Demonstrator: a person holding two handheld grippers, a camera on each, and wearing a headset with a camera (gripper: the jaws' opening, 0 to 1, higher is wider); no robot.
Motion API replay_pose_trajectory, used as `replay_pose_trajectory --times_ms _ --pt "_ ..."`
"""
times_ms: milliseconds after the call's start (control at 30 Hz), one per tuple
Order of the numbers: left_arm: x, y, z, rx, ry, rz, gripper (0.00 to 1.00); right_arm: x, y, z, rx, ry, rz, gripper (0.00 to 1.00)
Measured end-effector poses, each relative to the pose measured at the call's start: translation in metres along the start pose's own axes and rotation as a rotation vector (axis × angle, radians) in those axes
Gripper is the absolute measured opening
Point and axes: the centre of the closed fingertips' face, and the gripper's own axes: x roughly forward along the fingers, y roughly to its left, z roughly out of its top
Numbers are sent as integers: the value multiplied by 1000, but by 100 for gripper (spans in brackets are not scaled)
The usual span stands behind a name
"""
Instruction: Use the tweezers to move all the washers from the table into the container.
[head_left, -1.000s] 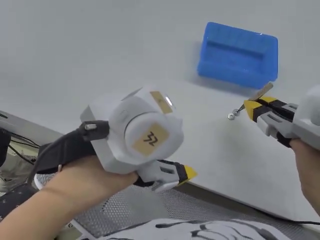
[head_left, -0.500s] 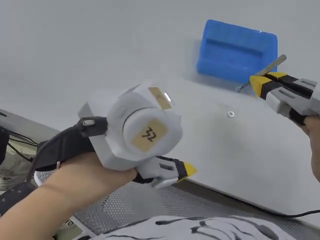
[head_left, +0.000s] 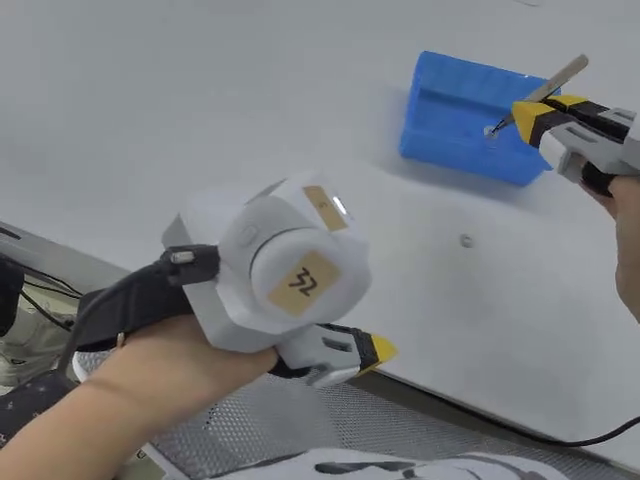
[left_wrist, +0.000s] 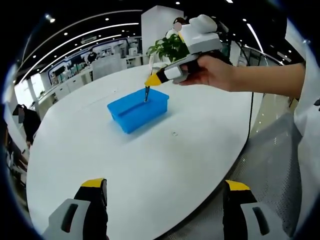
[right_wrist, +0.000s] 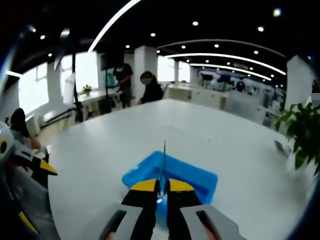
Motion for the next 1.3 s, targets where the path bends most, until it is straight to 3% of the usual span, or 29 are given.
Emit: replay_pose_trajectory --times_ms 200,333,933,1300 --pt "0 0 -1 3 6 -3 99 14 -1 -17 -56 53 -17 3" --pt "1 0 -1 1 7 -6 99 21 -3 -27 -53 78 -18 3" --pt "3 2 -5 3 23 -3 99 30 -4 -44 -61 135 -4 3" --pt "2 2 -5 3 19 -2 99 28 -4 -43 -37 129 1 3"
